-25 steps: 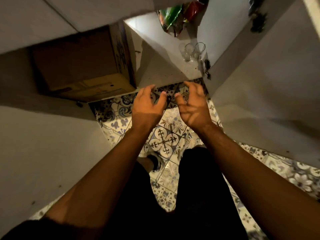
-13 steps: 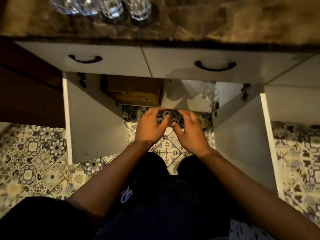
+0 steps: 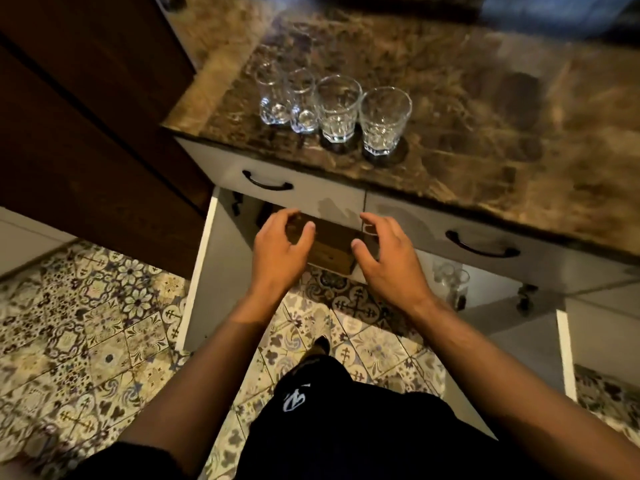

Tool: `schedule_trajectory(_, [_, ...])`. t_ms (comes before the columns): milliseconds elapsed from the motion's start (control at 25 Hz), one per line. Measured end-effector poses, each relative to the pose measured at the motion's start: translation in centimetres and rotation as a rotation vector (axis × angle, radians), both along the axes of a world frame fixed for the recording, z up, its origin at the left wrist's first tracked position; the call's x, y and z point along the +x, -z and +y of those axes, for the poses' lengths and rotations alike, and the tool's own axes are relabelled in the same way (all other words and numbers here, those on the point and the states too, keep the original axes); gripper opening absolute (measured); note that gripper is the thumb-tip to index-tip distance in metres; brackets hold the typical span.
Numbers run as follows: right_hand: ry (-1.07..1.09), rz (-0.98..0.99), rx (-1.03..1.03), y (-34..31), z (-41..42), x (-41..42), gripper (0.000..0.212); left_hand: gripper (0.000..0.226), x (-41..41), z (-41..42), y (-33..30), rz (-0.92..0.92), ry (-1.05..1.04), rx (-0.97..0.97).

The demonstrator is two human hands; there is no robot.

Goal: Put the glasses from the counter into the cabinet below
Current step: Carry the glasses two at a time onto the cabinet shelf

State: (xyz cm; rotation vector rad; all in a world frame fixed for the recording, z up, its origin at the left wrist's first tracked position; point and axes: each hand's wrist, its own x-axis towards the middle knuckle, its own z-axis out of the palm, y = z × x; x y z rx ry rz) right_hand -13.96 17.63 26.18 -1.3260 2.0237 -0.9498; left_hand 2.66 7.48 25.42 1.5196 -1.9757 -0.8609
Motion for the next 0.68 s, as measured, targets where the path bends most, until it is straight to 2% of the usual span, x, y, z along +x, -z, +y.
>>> schedule_trajectory(160, [0.059,-0.014,-0.072,-1.3,-6.2,1.6,0.047,0.037,1.2,-6.9,-1.6,0.081,-0.054,-0.065])
schedule_trajectory(320, [0.11,-0.036,-0.049,-1.8,-12.2,3.3,0.052,0.042,1.1,-13.7,-2.6,0.16,-0.059,-0.094])
schedule_trajectory(440, [0.182,-0.094,-0.048,-2.1,-15.8,4.4,0.054,0.049,0.4,-18.2,-2.8,0.218,-0.026,-0.099])
schedule_trajectory(680, [0.357,-0.022,-0.035,-2.7,-20.0,5.3,0.048,0.063,-0.9,-21.7,-2.4,0.261,0.097,-0.08])
